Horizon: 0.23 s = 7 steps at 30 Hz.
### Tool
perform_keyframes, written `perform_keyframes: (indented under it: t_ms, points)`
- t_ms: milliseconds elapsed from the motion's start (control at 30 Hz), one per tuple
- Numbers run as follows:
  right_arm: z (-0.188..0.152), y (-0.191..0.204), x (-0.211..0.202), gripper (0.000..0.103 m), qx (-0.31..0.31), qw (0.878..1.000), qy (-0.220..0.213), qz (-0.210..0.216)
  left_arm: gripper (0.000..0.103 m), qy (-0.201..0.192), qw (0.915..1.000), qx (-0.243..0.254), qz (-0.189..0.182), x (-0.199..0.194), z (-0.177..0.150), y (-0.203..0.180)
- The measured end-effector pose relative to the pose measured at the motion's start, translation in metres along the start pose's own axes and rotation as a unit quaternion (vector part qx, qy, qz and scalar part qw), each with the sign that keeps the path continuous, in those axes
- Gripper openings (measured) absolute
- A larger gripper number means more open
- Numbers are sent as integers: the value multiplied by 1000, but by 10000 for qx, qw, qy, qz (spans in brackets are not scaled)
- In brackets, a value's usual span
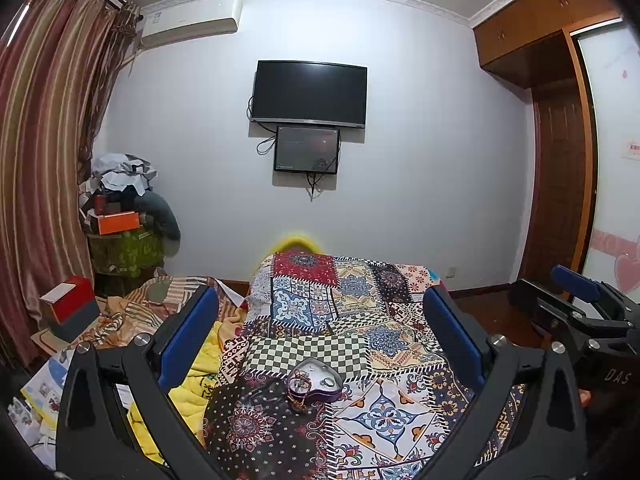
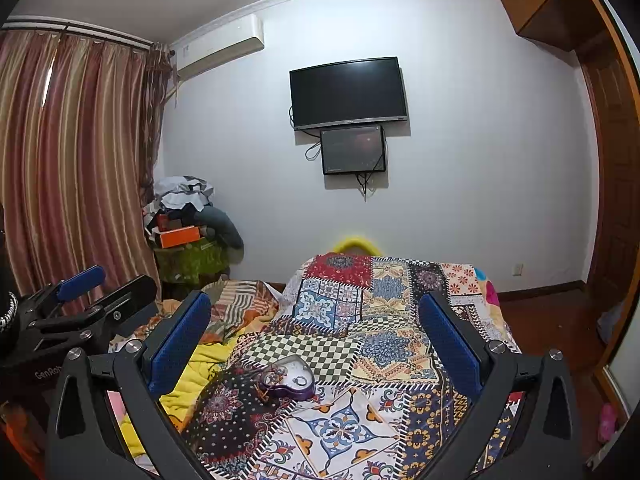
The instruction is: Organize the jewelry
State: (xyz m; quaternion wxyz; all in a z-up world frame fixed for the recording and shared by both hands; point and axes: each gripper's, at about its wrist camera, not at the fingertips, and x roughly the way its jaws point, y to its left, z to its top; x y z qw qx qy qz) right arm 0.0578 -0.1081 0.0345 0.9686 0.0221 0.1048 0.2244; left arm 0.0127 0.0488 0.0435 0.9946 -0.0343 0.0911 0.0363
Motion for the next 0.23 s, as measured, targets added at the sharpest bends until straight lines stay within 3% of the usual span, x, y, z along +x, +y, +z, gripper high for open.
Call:
perform_keyframes:
  t_ms: [233]
  points:
    - [-2, 1, 1, 103, -8, 10000, 18, -4, 102, 121, 9999, -5, -33, 4, -5, 2]
